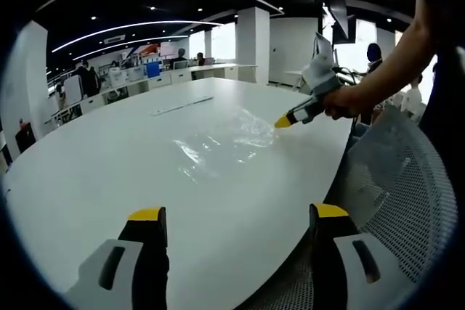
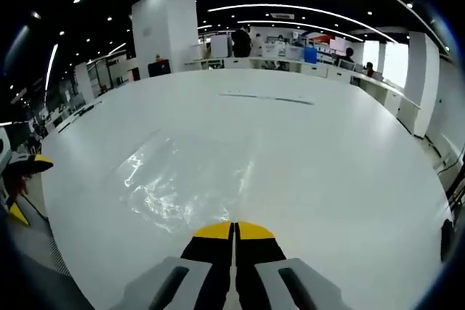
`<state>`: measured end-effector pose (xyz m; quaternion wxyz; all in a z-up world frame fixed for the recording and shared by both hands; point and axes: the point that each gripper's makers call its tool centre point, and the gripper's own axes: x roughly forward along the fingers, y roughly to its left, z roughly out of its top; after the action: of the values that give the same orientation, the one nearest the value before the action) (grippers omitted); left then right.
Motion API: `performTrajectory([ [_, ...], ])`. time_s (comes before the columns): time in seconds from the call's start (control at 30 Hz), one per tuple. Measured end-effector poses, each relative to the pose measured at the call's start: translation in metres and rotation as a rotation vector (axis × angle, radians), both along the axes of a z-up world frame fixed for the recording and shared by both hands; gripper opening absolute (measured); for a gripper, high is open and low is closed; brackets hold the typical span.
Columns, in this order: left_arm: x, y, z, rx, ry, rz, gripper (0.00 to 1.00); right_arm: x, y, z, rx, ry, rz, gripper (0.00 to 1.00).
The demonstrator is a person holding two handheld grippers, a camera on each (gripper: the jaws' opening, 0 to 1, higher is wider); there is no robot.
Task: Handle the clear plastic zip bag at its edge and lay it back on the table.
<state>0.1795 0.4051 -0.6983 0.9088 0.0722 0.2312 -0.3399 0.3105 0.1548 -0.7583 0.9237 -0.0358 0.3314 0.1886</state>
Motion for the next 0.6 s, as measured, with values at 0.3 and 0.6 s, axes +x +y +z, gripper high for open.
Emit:
performTrajectory([
  [0.3, -0.001, -0.001, 0.000, 0.002, -0.001, -0.005, 0.79, -0.007, 0.009, 0.011, -0.011, -0.025, 0.050, 0.00],
  [0.6, -0.001, -0.004, 0.002, 0.007, -0.001, -0.014, 0.78, -0.011, 0.014, 0.017, -0.008, -0.041, 0.081, 0.00],
])
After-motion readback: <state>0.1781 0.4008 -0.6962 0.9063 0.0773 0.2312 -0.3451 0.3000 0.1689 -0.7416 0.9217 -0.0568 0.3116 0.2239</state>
